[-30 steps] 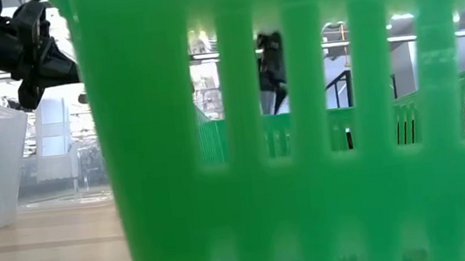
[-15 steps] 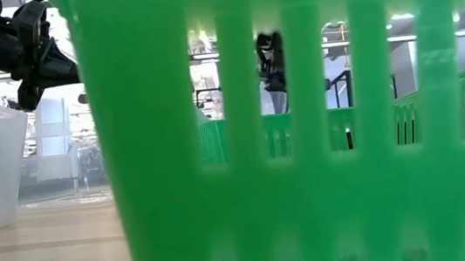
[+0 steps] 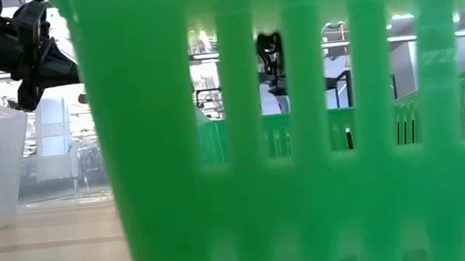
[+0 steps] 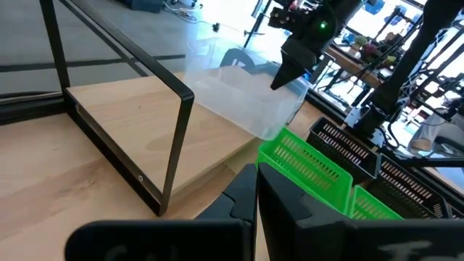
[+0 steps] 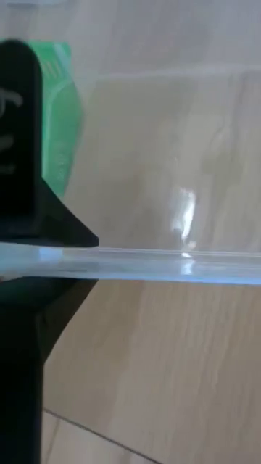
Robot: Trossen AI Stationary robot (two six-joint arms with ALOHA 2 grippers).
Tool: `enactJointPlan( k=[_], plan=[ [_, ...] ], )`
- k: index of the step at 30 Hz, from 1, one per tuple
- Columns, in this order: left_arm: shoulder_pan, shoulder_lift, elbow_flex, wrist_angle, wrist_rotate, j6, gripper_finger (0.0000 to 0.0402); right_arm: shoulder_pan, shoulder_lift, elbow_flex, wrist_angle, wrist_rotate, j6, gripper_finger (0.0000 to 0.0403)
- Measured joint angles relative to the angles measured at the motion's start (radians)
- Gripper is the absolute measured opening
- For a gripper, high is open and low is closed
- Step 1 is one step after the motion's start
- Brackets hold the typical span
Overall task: Stack baskets on shelf by color
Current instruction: Put the top right transparent bin on the shelf
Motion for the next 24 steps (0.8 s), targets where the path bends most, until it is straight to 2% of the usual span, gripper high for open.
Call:
enactJointPlan(
  k=[7, 12, 16, 21, 24],
  plan=[
    [0.0, 0.0, 0.0, -0.018, 0.0, -0.001, 0.0, 0.0, 0.0, 0.164, -0.019, 0.0, -0.079, 0.0123],
    [0.0, 0.0, 0.0, -0.031, 0.0, -0.009, 0.0, 0.014, -0.001, 0.313, -0.046, 0.024, -0.142, 0.0123],
    [0.0, 0.0, 0.0, -0.031, 0.0, -0.009, 0.0, 0.037, -0.001, 0.35, -0.046, 0.025, -0.156, 0.0098],
    [0.0, 0.0, 0.0, -0.031, -0.001, -0.009, 0.0, 0.072, 0.042, 0.337, -0.057, -0.003, -0.161, 0.0018],
    [0.0, 0.0, 0.0, -0.032, -0.001, -0.009, 0.0, 0.091, 0.089, 0.336, -0.047, -0.009, -0.145, 0.0012]
  ],
)
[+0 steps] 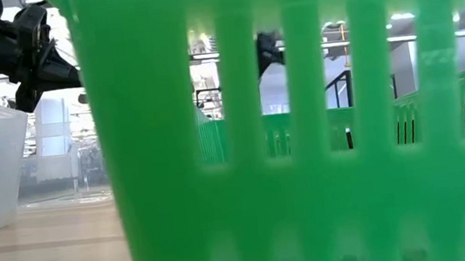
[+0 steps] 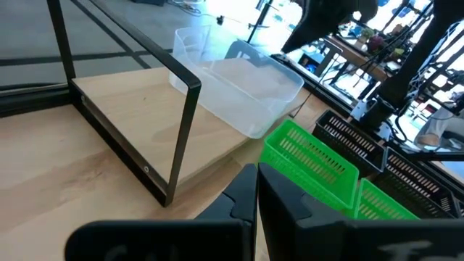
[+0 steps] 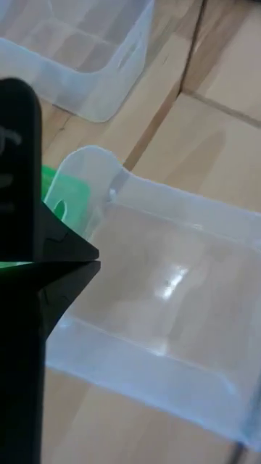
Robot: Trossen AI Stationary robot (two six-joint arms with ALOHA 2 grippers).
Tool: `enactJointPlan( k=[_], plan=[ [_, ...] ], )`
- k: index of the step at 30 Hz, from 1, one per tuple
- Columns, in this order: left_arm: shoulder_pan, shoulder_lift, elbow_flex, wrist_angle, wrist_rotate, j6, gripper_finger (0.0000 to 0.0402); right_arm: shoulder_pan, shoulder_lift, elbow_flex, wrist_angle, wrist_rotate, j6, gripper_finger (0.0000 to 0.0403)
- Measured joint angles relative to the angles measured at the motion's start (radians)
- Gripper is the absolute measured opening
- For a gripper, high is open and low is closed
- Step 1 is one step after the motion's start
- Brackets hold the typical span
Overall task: Stack baskets on shelf by color
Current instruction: Put the top right transparent bin on the shelf
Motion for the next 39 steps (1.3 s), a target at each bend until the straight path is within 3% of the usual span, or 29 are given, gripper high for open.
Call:
enactJointPlan(
  k=[6, 20, 31, 39],
  plan=[
    [0.0, 0.0, 0.0, -0.003, 0.0, 0.001, 0.0, 0.001, 0.068, 0.002, -0.005, 0.003, -0.015, 0.0005],
    [0.0, 0.0, 0.0, -0.013, -0.007, 0.001, 0.0, -0.108, 0.081, 0.003, -0.058, 0.067, -0.058, 0.0002],
    [0.0, 0.0, 0.0, -0.027, -0.008, 0.001, 0.0, -0.128, 0.077, 0.003, -0.306, 0.191, -0.072, 0.0001],
    [0.0, 0.0, 0.0, -0.029, -0.008, 0.001, 0.0, -0.124, 0.033, 0.08, -0.312, 0.242, -0.062, 0.0001]
  ],
)
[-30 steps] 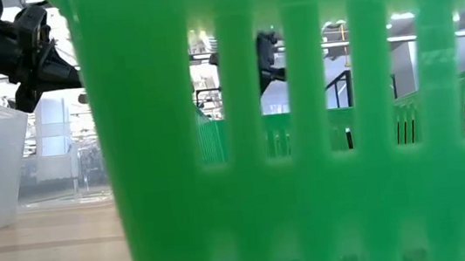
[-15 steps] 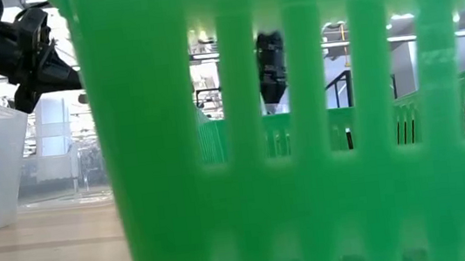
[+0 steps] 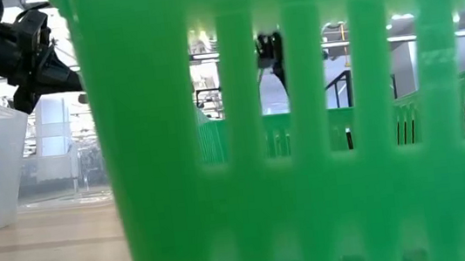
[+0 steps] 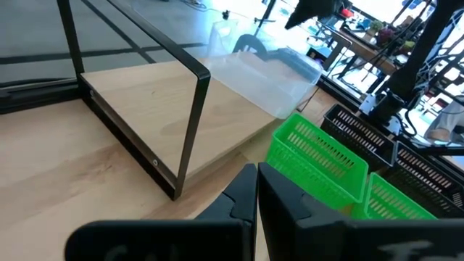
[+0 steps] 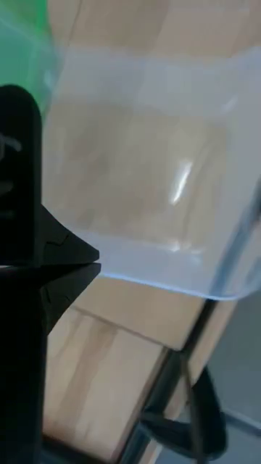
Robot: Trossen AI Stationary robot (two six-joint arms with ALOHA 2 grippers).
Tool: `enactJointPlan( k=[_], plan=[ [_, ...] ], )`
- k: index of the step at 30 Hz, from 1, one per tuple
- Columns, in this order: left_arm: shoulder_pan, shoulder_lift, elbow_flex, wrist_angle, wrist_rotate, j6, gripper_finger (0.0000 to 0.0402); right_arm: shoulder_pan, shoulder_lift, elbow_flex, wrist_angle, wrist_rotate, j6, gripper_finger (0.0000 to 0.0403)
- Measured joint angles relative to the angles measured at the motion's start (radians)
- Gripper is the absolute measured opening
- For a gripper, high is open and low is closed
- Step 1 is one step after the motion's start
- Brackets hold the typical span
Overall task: Stack baskets on shelf by color
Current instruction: Put the top right transparent bin on the shelf
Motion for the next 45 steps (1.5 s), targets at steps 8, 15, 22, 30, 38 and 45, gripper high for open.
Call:
enactJointPlan(
  k=[8, 15, 22, 30, 38, 45],
  plan=[
    [0.0, 0.0, 0.0, -0.001, -0.001, 0.0, 0.0, -0.04, 0.002, 0.056, 0.25, -0.208, -0.078, 0.0],
    [0.0, 0.0, 0.0, -0.008, -0.013, 0.0, 0.0, -0.051, 0.055, 0.054, 0.194, -0.233, -0.111, 0.0],
    [0.0, 0.0, 0.0, -0.024, -0.049, -0.004, 0.0, -0.076, 0.096, 0.057, 0.194, -0.208, -0.137, 0.0],
    [0.0, 0.0, 0.0, -0.023, -0.056, -0.011, 0.0, -0.121, 0.133, 0.054, 0.17, -0.2, -0.165, 0.0],
    [0.0, 0.0, 0.0, -0.023, -0.076, -0.013, 0.0, -0.161, 0.146, 0.054, 0.145, -0.151, -0.189, 0.0],
    [0.0, 0.0, 0.0, -0.023, -0.076, -0.015, 0.0, -0.196, 0.145, 0.054, 0.128, -0.118, -0.193, 0.0]
  ],
)
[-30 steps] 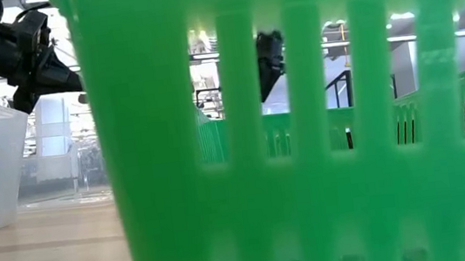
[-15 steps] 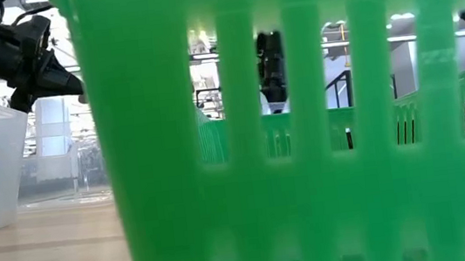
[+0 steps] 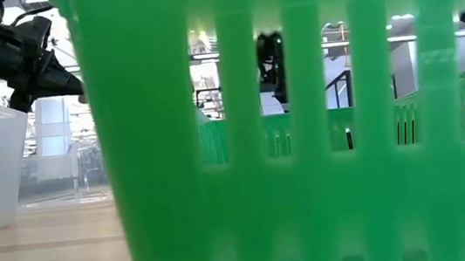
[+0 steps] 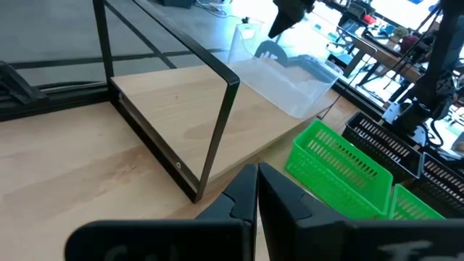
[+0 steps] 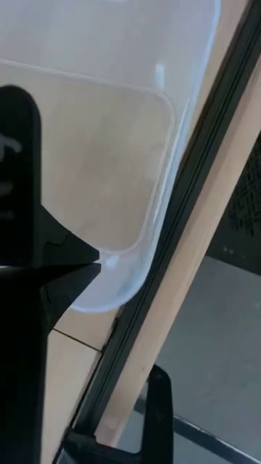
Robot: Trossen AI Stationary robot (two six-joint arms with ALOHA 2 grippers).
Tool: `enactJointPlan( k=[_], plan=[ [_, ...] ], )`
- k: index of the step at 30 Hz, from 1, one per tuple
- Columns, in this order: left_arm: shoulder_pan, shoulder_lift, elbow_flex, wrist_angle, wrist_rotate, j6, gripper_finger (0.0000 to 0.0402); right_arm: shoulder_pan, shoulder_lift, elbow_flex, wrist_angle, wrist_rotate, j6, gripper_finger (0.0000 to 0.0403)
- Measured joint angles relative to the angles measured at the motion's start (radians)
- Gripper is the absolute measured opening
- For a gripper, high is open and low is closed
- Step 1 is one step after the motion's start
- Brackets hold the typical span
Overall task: Stack baskets on shelf by color
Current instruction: Put the top right transparent bin on the shelf
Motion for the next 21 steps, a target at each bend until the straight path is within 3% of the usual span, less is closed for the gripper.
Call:
enactJointPlan(
  k=[12, 17, 21],
  plan=[
    [0.0, 0.0, 0.0, 0.0, 0.0, -0.003, 0.0, -0.004, -0.006, 0.013, -0.056, 0.042, -0.005, 0.0],
    [0.0, 0.0, 0.0, 0.0, 0.0, -0.003, 0.0, 0.022, -0.014, 0.128, -0.102, 0.044, -0.012, 0.0],
    [0.0, 0.0, 0.0, 0.0, 0.007, -0.003, 0.0, 0.102, -0.039, 0.253, -0.253, 0.037, -0.008, 0.0]
  ],
)
